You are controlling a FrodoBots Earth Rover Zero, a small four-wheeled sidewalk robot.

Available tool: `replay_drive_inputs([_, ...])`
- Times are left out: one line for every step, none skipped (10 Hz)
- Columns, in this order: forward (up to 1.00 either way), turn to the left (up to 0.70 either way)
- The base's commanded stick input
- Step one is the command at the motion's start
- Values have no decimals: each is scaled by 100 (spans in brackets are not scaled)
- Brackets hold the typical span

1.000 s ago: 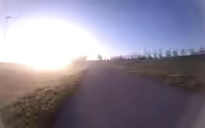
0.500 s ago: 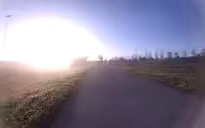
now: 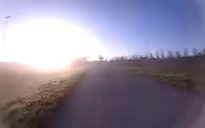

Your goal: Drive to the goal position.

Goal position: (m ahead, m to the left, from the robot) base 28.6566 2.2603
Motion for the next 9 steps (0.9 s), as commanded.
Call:
replay_drive_inputs([100, 0])
replay_drive_inputs([100, 0])
replay_drive_inputs([100, 0])
replay_drive_inputs([100, 0])
replay_drive_inputs([100, 0])
replay_drive_inputs([100, 0])
replay_drive_inputs([100, 0])
replay_drive_inputs([100, 0])
replay_drive_inputs([100, 0])
